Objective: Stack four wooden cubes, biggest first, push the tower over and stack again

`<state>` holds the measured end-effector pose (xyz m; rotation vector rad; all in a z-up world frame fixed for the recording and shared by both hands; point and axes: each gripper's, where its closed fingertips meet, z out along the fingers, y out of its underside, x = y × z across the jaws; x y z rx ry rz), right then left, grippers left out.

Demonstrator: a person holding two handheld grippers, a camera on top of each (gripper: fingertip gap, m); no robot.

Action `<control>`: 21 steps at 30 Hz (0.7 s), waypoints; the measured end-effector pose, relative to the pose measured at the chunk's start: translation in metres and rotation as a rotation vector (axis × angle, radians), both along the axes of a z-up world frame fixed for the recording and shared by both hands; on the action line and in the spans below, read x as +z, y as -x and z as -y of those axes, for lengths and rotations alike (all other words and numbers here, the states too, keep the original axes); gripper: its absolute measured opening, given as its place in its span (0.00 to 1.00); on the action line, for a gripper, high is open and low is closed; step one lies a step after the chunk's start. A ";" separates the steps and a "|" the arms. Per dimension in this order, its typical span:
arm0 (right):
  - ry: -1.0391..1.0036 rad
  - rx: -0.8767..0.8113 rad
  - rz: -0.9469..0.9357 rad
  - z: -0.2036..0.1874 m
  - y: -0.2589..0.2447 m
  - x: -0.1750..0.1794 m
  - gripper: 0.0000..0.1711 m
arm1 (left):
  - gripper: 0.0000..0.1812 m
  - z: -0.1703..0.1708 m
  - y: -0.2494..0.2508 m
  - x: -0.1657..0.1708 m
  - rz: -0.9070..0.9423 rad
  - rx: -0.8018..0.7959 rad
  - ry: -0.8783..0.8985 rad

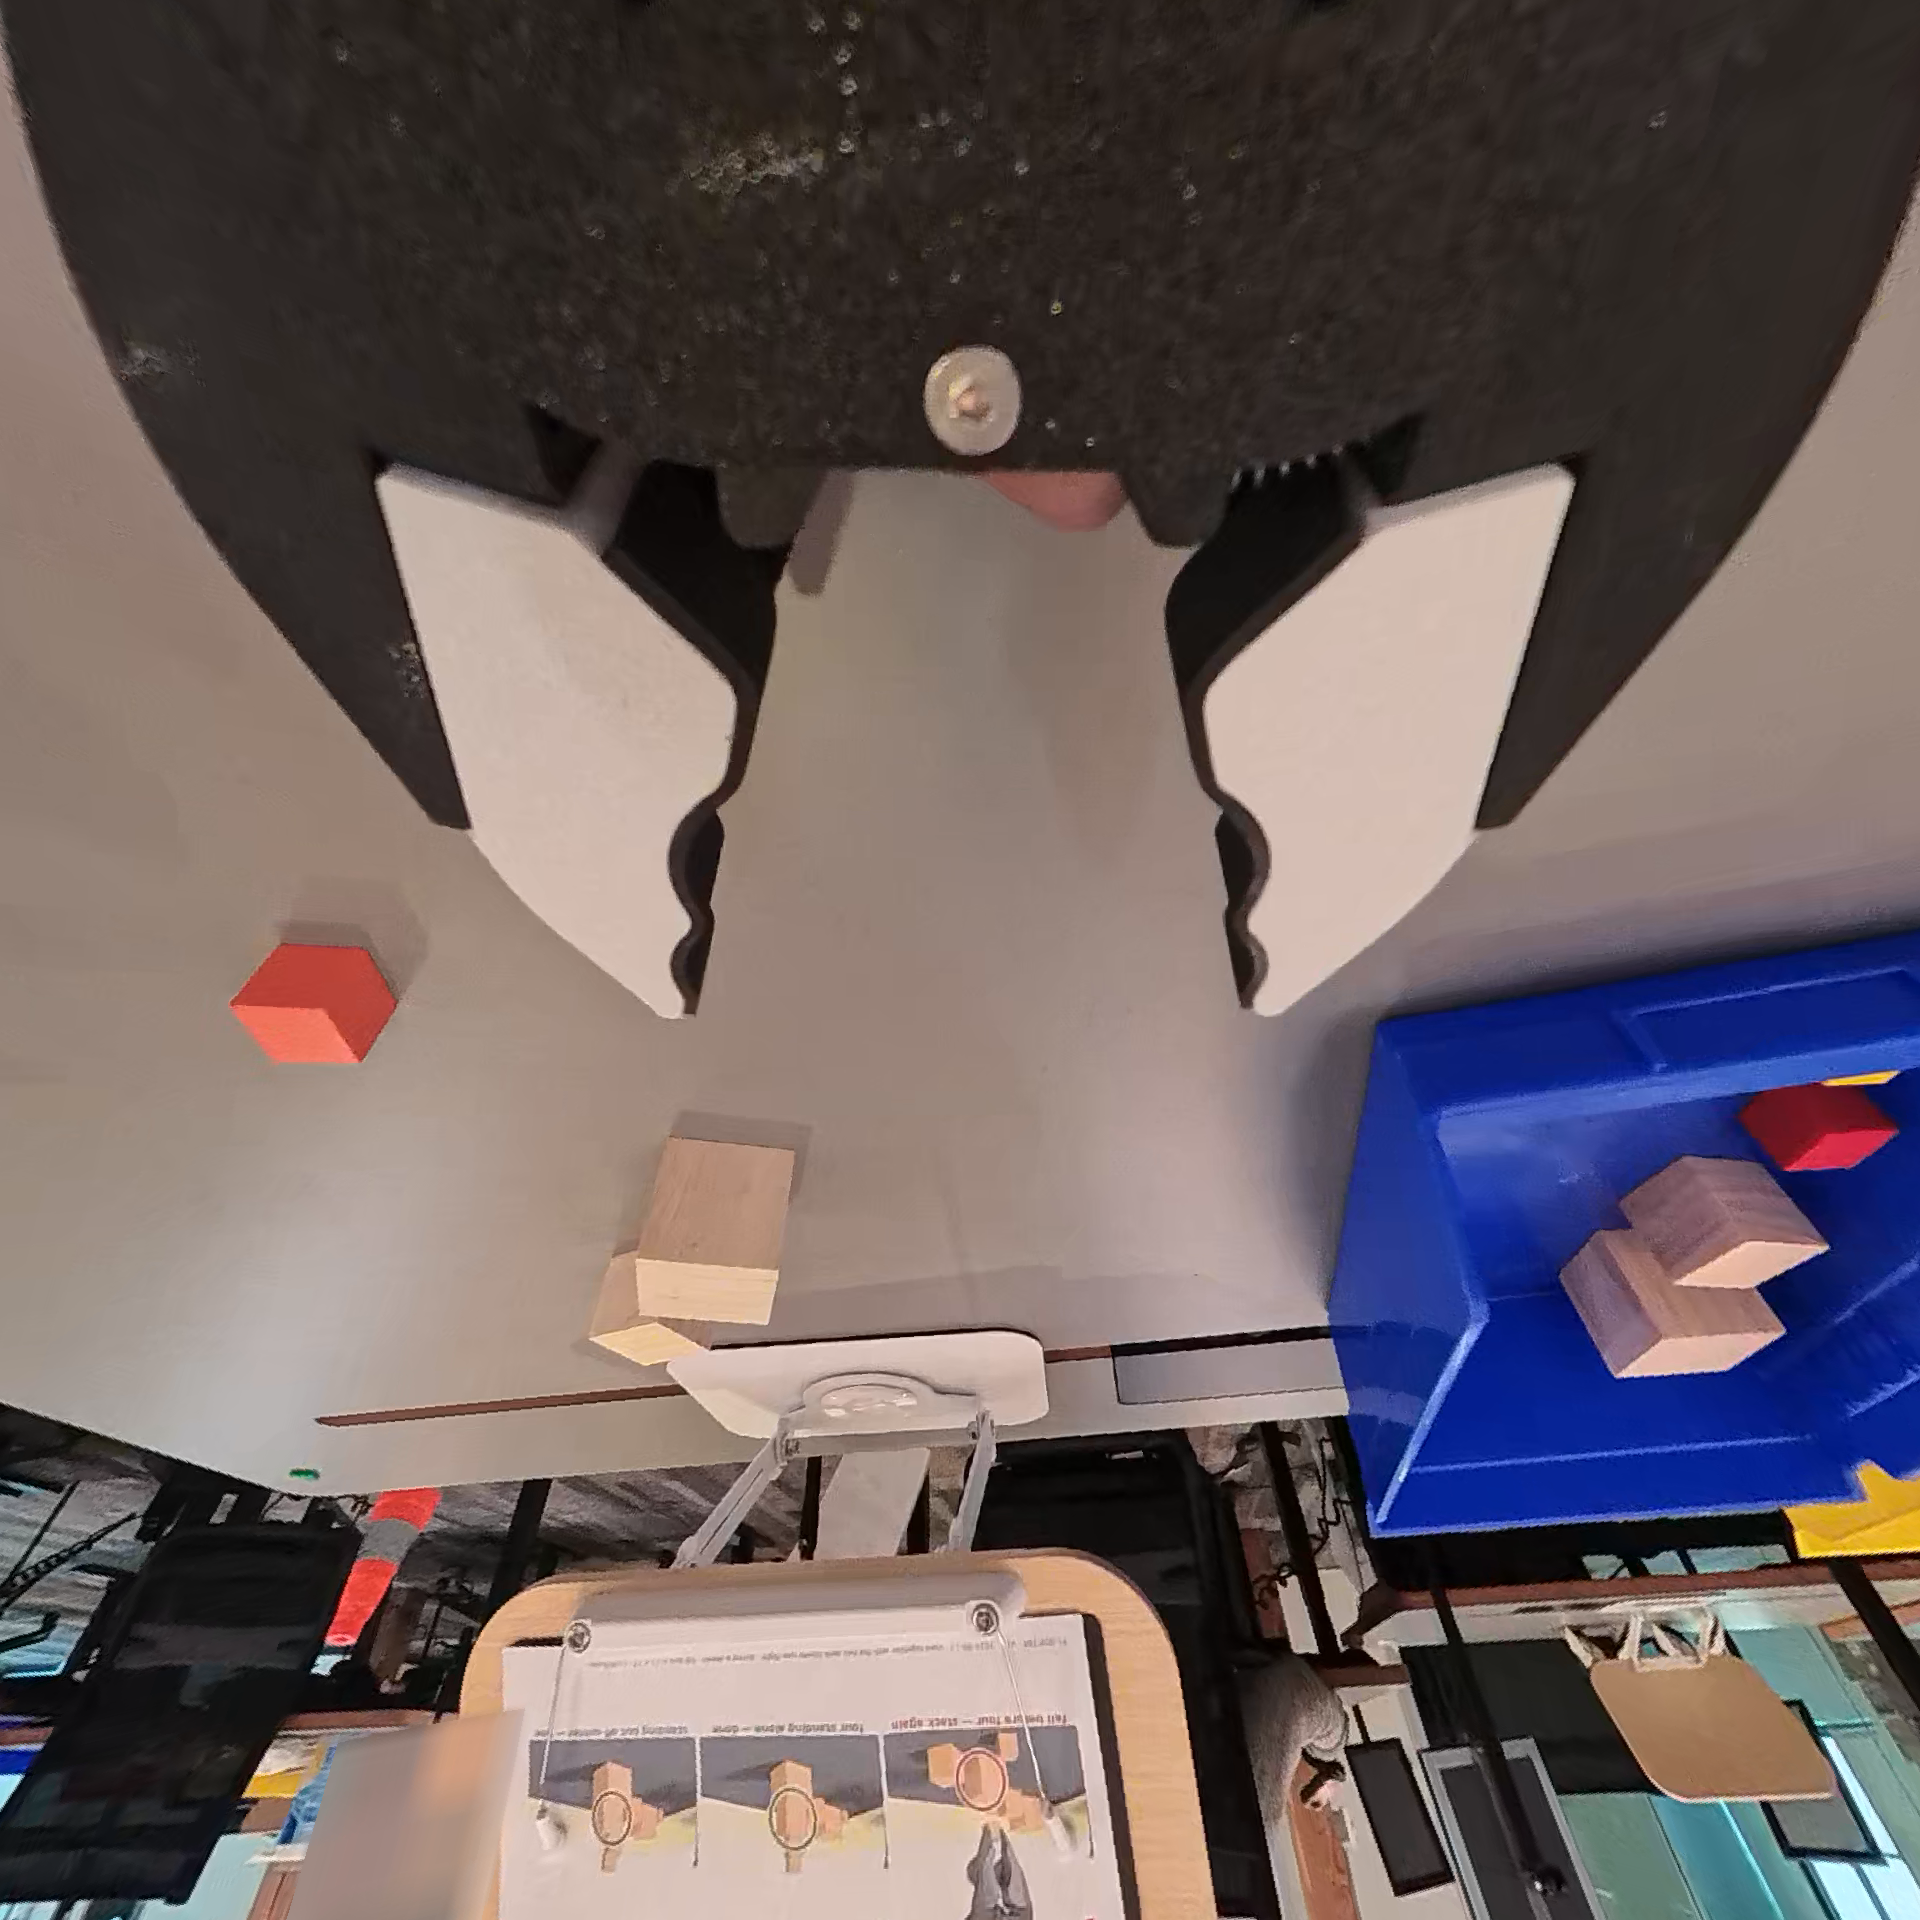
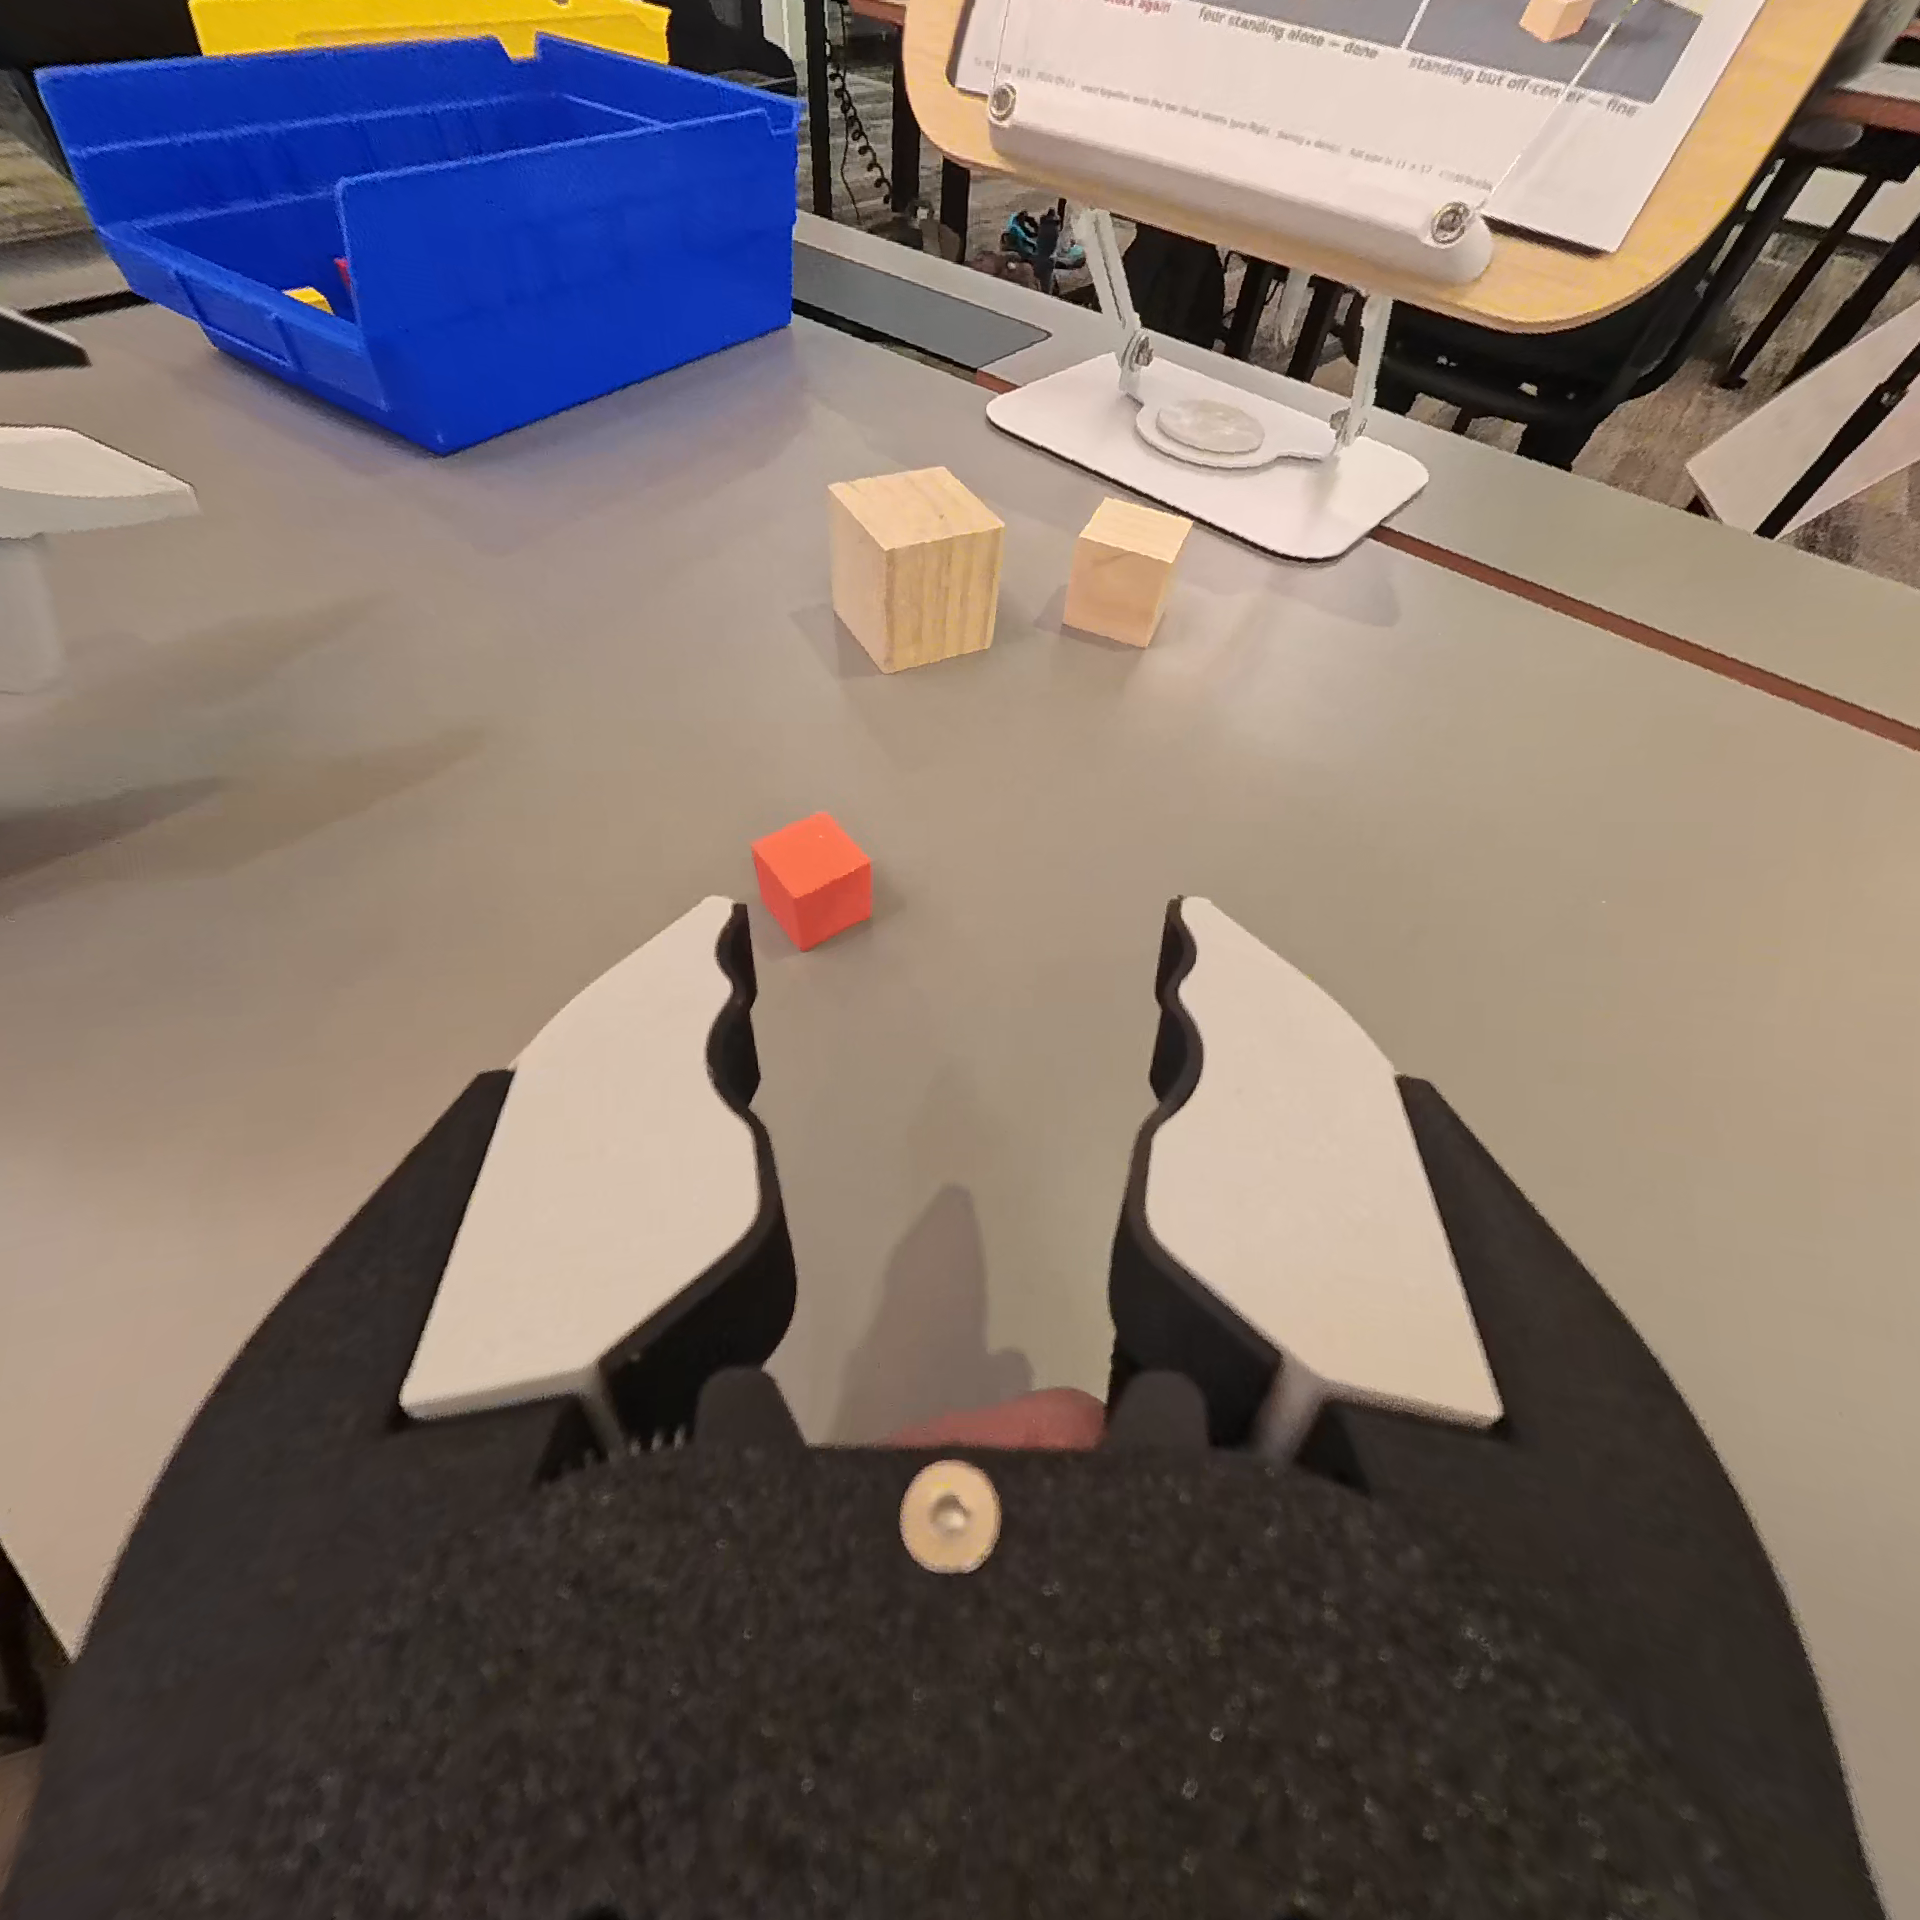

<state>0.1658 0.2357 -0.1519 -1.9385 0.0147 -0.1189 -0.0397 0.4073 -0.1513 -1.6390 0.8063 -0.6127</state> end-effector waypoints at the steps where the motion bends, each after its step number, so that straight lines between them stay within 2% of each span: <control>1: 0.001 0.002 0.005 0.000 0.000 0.000 0.43 | 0.52 0.001 -0.002 0.000 -0.001 -0.001 0.004; 5: 0.016 0.011 0.025 -0.002 0.001 -0.005 0.43 | 0.53 0.005 -0.029 0.006 -0.006 -0.070 0.029; 8: 0.024 0.023 0.024 -0.002 0.002 -0.008 0.43 | 0.56 -0.007 -0.066 0.016 -0.090 -0.117 0.003; 10: 0.023 0.026 0.021 -0.002 0.002 -0.008 0.43 | 0.57 -0.018 -0.098 0.015 -0.137 -0.149 0.065; 15: 0.011 0.035 0.000 0.000 0.001 -0.005 0.42 | 0.59 -0.031 -0.173 -0.023 -0.314 -0.194 0.202; 17: 0.012 0.042 -0.005 0.001 0.001 -0.006 0.42 | 0.59 -0.038 -0.190 -0.043 -0.399 -0.188 0.244; 21: 0.029 0.057 -0.004 0.002 0.002 -0.010 0.42 | 0.53 -0.049 -0.210 -0.056 -0.458 -0.197 0.305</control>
